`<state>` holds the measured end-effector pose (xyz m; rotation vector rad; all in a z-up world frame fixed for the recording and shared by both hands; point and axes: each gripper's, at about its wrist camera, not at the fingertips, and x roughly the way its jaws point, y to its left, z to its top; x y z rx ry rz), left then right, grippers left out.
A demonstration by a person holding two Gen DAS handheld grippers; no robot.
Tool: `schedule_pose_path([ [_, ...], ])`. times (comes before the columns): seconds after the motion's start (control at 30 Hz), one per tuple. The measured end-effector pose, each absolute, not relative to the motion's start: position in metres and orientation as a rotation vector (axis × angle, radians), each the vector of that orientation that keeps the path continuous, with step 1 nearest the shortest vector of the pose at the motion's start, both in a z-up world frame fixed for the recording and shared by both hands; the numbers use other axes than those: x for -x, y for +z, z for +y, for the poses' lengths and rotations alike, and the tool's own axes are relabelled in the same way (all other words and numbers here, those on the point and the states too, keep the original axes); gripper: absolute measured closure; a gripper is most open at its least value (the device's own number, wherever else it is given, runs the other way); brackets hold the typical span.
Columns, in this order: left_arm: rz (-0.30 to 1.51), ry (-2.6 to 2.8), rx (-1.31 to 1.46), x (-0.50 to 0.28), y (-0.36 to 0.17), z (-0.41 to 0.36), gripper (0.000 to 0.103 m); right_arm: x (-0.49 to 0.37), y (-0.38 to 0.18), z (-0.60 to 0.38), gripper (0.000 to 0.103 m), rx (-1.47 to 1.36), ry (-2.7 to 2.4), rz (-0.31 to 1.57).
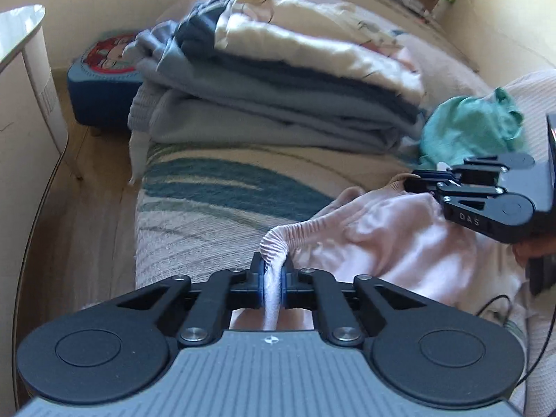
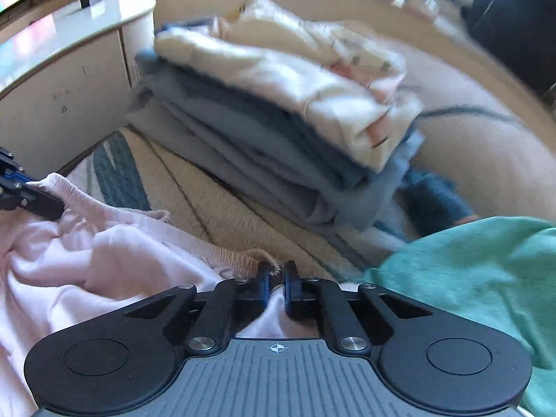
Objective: Fold clothes
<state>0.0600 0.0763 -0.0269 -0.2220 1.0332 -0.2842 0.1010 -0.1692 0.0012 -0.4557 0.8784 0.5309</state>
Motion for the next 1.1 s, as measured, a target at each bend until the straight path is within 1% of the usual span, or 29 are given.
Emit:
schedule_pose_path([
  [0.17,0.992,-0.304,0.203,-0.043,0.008,0.082,0.095,-0.061,0.059,-0.208,0.095,0.330,0.459,0.754],
  [0.37,0.900,-0.349,0.081,0.003,0.053,0.072,0.095,0.009,0.142,-0.244,0.095,0.284,0.424,0.584],
  [0.47,0.878,-0.327,-0.014,0.013,0.061,0.059,0.094,0.028,0.166,-0.250,0.095,0.304,0.413,0.568],
  [0.63,0.823,-0.276,-0.102,0.009,0.060,0.042,0.093,0.006,0.143,-0.250,0.095,0.295,0.349,0.593],
  [0.73,0.785,-0.215,-0.148,-0.003,0.063,0.038,0.093,-0.019,0.130,-0.244,0.095,0.291,0.334,0.571],
  [0.8,0.788,-0.195,-0.132,-0.015,0.066,0.043,0.093,-0.037,0.126,-0.238,0.095,0.270,0.348,0.548],
  [0.9,0.840,-0.175,-0.115,-0.033,0.053,0.050,0.093,-0.069,0.105,-0.229,0.095,0.276,0.307,0.595],
  [0.93,0.860,-0.185,-0.107,-0.038,0.045,0.051,0.090,-0.079,0.095,-0.227,0.095,0.273,0.292,0.618],
  [1.0,0.913,-0.192,-0.086,-0.046,0.025,0.053,0.088,-0.097,0.073,-0.226,0.095,0.268,0.264,0.653],
  [1.1,1.001,-0.168,-0.058,-0.054,-0.003,0.062,0.086,-0.121,0.037,-0.232,0.086,0.236,0.246,0.712],
])
